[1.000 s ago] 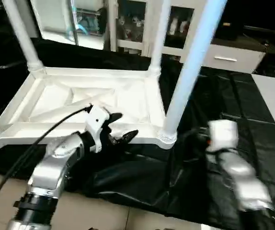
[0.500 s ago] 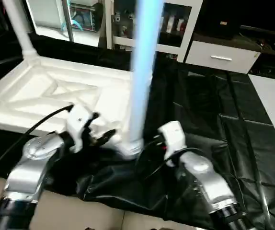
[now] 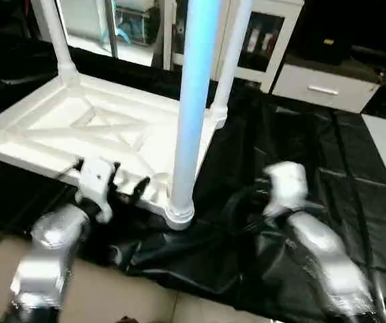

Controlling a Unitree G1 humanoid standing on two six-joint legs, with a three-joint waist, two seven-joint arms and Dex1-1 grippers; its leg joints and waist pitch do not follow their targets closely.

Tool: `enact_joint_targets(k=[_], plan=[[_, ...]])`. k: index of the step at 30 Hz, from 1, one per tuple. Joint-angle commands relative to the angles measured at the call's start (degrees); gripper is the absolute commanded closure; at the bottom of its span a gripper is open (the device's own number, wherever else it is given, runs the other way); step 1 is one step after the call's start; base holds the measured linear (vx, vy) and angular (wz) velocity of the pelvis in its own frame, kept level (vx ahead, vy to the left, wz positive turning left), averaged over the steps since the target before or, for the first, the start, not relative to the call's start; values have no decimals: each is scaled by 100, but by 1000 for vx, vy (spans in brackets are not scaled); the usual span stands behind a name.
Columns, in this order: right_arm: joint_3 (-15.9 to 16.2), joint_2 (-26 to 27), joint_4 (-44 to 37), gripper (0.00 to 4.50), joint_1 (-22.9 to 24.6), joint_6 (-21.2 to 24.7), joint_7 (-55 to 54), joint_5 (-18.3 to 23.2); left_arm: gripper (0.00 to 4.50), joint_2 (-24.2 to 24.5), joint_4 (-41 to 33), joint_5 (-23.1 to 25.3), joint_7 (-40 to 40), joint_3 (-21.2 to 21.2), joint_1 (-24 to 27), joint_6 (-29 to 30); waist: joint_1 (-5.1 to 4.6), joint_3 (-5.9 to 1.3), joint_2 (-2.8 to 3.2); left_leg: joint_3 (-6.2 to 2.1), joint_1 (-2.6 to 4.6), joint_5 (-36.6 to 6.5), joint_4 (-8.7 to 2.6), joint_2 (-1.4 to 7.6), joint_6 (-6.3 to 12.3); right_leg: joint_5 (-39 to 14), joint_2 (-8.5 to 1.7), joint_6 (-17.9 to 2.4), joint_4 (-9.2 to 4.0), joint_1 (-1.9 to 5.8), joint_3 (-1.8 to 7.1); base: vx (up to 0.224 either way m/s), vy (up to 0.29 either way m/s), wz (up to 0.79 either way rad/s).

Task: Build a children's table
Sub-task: Rotate leg to tighten

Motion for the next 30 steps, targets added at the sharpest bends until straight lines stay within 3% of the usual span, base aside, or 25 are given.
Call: enact_joint_targets(k=[1, 2, 3, 4, 5, 6, 7, 8, 9, 11, 12, 13, 14, 15, 16, 17, 18, 19, 21, 23, 24, 25, 26, 28, 30], plan=[[-119, 20, -235, 54, 130, 2, -17, 193, 11, -56, -221, 122, 145, -188, -18, -67, 182, -314, 23, -97, -90, -1361, -59, 70, 777, -3311, -1052, -569, -801, 413, 706, 0, 0, 0], [-154, 49, -266, 54, 210, 1, -45, 245, 11, -95, -215, 140, 145, -232, -23, -96, 259, -293, 89, -290, -207, -1084, 228, 136, 909, -3930, -1454, -588, -918, 456, 943, -5, 74, -6], [-179, 73, -274, 54, 271, 4, -81, 271, 11, -135, -193, 155, 158, -258, -40, -101, 254, -275, 82, -372, -267, -1010, 301, 162, 902, -4154, -1527, -636, -941, 477, 977, 0, 0, 0], [-180, 77, -270, 54, 282, 20, -99, 266, 11, -144, -173, 168, 173, -262, -50, -121, 250, -264, 115, -446, -293, -972, 323, 168, 906, -4233, -1522, -730, -936, 462, 965, -26, 132, -14], [-180, 88, -262, 54, 310, 59, -140, 255, 11, -166, -127, 199, 209, -273, -74, -169, 200, -250, 164, -461, -260, -1002, 125, 132, 967, -4109, -1232, -883, -878, 406, 786, -33, 193, -6], [-176, 171, -227, 54, 304, 118, -221, 273, 11, -221, 84, 310, 329, -292, -164, -370, 126, -250, 261, -333, -96, -1287, -174, 42, 1132, -3759, -753, -890, -749, 278, 512, -78, 287, -9], [-170, 178, -225, 54, 298, 123, -226, 271, 11, -226, 101, 317, 340, -291, -170, -390, -159, -193, 334, -47, 395, -2415, -326, 4, 904, -3344, -160, -725, -600, -167, 269, -63, 202, -1], [-125, 215, -223, 54, 260, 160, -242, 254, 11, -264, 176, 328, 392, -281, -194, -463, -268, -233, 371, 126, 471, -3277, -546, 65, 749, -2561, 83, -678, -294, -191, -23, -67, 201, -9], [-109, 222, -229, 54, 250, 173, -241, 247, 11, -273, 183, 327, 407, -278, -195, -470, -309, -218, 377, 385, 571, -3601, -579, 159, 535, -2294, 153, -697, -128, -341, -121, -50, 193, -29], [-45, 254, -264, 54, 214, 233, -241, 216, 11, -272, 178, 387, 524, -278, -189, -528, -249, -190, 374, 737, 386, -4450, -864, 431, 233, -1726, 71, -544, 452, -158, -454, -55, 169, -43], [3, 245, -233, 54, 170, 222, -211, 179, 11, -255, 139, 614, 804, -291, -202, -523, -175, -164, 276, 761, 312, -4862, -1037, 690, 43, -1533, -84, -541, 827, 91, -516, -77, 72, -58], [9, 218, -193, 54, 148, 211, -188, 167, 11, -265, 125, 617, 837, -288, -224, -497, 71, -95, 228, 918, 282, -5126, -1170, 855, -308, -2195, -122, -492, 909, 177, -332, -77, 72, -58], [-18, 144, -99, 54, 98, 194, -149, 143, 11, -237, 26, 776, 946, -371, -224, -388, 141, -123, 40, 550, 255, -4493, -599, 396, -477, -4290, -545, -161, -30, 116, 106, -65, 27, -38], [-18, 144, -99, 54, 98, 194, -149, 143, 11, -237, 26, 776, 946, -371, -224, -388, 160, -116, 65, 182, 544, -3650, 200, 321, -315, -5701, -1246, -119, -751, -260, 453, 4, 69, -41], [-26, 118, -65, 54, 81, 191, -143, 132, 11, -234, -3, 826, 973, -392, -213, -348, 33, -154, 107, -361, 238, -1437, 528, 124, 97, -5568, -1413, -339, -706, 175, 414, 4, 69, -41], [-33, 60, -30, 54, 62, 225, -114, 117, 11, -283, -58, 817, 1024, -374, -188, -288, 6, -248, 141, -365, -165, -772, 182, 41, 46, -4505, -894, -390, -477, 641, -21, 47, 112, -40], [-14, -2, -8, 54, 47, 289, -88, 93, 11, -364, -101, 755, 1095, -286, -151, -243, -115, -378, 509, -922, 389, -887, -613, 1266, 52, -1195, -112, -420, 287, 142, -297, 0, 0, 0], [-6, -64, -30, 54, 70, 300, 5, 125, 11, -418, -125, 709, 1145, -222, -118, -267, -130, -362, 555, -958, 386, -792, -660, 1371, -28, -723, -77, -459, 569, 5, -261, 0, 0, 0], [100, -240, -87, 54, 132, 306, 200, 85, 11, -449, -158, 689, 1318, -88, -33, -120, -273, -416, 429, -894, 440, 140, -535, 1219, 515, -578, -9, -548, 778, -203, -148, 5, -48, 2], [162, -391, -165, 54, 141, 321, 362, 71, 11, -408, -232, 616, 1263, -68, 40, -6, -262, -423, 311, -723, 374, 1085, -299, 816, 1808, -209, -133, -864, 469, -147, 72, 8, -133, 0], [145, -464, -217, 54, 118, 362, 528, 190, 11, -349, -313, 575, 1146, -90, 91, -36, -195, -484, 55, -317, 55, 1008, 96, 138, 2070, 733, -275, -1381, 68, 178, 244, -37, -172, -6], [117, -529, -221, 54, 71, 407, 722, 342, 11, -271, -368, 514, 969, -132, 121, -90, 68, -377, 2, -101, -178, 31, 185, -178, 1449, 230, -614, -1488, -322, 316, 351, -37, -172, -6], [117, -529, -221, 54, 71, 407, 722, 342, 11, -271, -368, 514, 969, -132, 121, -90, 109, -447, -101, -136, -179, -165, 125, -97, 1102, -134, -632, -1181, -265, 418, 415, -59, -154, -8], [46, -685, -71, 54, -101, 457, 1222, 693, 11, 10, -474, -84, 1, -248, 127, -177, 165, -338, -98, -131, -116, -678, -214, 2, 371, -1467, -351, -316, -303, 353, 308, -57, -156, -8], [-89, -759, -17, 54, -204, 545, 1439, 930, 11, 113, -493, -367, -447, -316, 25, -126, 173, -301, 20, -152, -82, -1045, -329, 57, 86, -2349, -283, -128, -368, 336, 295, -63, -92, -4]])
